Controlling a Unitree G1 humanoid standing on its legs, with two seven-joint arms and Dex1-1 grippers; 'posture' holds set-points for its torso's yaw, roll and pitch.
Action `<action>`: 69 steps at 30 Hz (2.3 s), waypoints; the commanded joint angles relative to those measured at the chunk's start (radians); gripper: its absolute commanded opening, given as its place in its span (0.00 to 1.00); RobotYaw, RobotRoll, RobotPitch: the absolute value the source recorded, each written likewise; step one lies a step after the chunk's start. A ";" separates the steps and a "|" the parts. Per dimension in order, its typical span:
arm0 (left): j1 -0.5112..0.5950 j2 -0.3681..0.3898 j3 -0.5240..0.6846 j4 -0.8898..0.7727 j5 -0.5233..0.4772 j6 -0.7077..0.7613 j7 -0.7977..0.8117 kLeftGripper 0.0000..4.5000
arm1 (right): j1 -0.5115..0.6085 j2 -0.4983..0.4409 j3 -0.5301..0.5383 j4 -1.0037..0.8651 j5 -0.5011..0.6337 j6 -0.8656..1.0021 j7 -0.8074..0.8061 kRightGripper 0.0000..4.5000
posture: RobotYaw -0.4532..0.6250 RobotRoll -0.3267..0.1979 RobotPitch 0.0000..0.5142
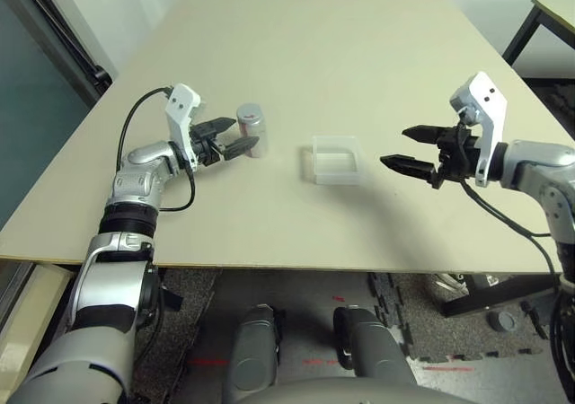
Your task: Pour the medicine from the bottle into the box.
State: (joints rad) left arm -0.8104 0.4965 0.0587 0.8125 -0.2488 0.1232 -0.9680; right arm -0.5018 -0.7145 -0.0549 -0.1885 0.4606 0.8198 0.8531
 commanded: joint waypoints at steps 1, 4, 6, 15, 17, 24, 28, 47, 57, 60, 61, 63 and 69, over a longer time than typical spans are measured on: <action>-0.031 -0.013 -0.008 0.070 0.035 -0.042 0.012 0.99 | 0.008 0.004 0.001 -0.015 0.009 0.001 -0.011 1.00 | 0.40 0.62 0.19; -0.048 -0.023 -0.008 0.100 0.048 -0.059 0.014 0.99 | 0.013 0.008 0.001 -0.018 0.011 -0.001 -0.016 1.00 | 0.40 0.62 0.19; -0.059 -0.029 -0.012 0.122 0.058 -0.068 0.013 0.99 | 0.014 0.011 0.001 -0.018 0.011 -0.003 -0.019 1.00 | 0.40 0.62 0.19; -0.091 -0.054 -0.023 0.209 0.109 -0.122 0.025 0.99 | 0.011 0.022 -0.006 -0.016 0.012 -0.008 -0.033 1.00 | 0.39 0.62 0.18; -0.093 -0.060 -0.025 0.227 0.121 -0.134 0.025 0.99 | 0.012 0.022 -0.007 -0.014 0.012 -0.010 -0.033 1.00 | 0.38 0.62 0.18; -0.103 -0.063 -0.019 0.275 0.142 -0.169 0.046 0.99 | 0.015 0.029 -0.009 -0.011 0.013 -0.017 -0.037 1.00 | 0.38 0.62 0.18; -0.106 -0.066 -0.020 0.307 0.154 -0.192 0.061 0.99 | 0.009 0.033 -0.007 -0.007 0.012 -0.022 -0.039 1.00 | 0.38 0.62 0.18; -0.126 -0.117 0.006 0.405 0.170 -0.285 0.223 0.99 | -0.018 0.075 0.003 -0.005 0.011 -0.023 -0.058 1.00 | 0.39 0.62 0.16; -0.142 -0.147 0.010 0.427 0.178 -0.281 0.252 0.99 | -0.014 0.094 0.000 -0.018 0.014 -0.014 -0.078 1.00 | 0.38 0.62 0.16; -0.143 -0.145 0.015 0.436 0.177 -0.277 0.260 0.78 | -0.013 0.095 -0.002 -0.020 0.015 -0.014 -0.082 1.00 | 0.38 0.62 0.16; -0.142 -0.144 0.016 0.438 0.179 -0.277 0.266 0.69 | -0.012 0.096 -0.003 -0.020 0.016 -0.014 -0.083 1.00 | 0.38 0.62 0.15; -0.142 -0.141 0.022 0.442 0.176 -0.268 0.272 0.55 | -0.012 0.096 -0.003 -0.020 0.017 -0.016 -0.085 1.00 | 0.38 0.62 0.15; -0.151 -0.140 0.043 0.433 0.160 -0.253 0.255 0.55 | -0.021 0.091 0.006 -0.007 0.017 -0.024 -0.075 1.00 | 0.38 0.62 0.16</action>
State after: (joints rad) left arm -0.9364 0.3540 0.0942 1.2352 -0.0841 -0.1435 -0.6993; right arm -0.5154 -0.6176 -0.0546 -0.1922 0.4694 0.8011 0.7711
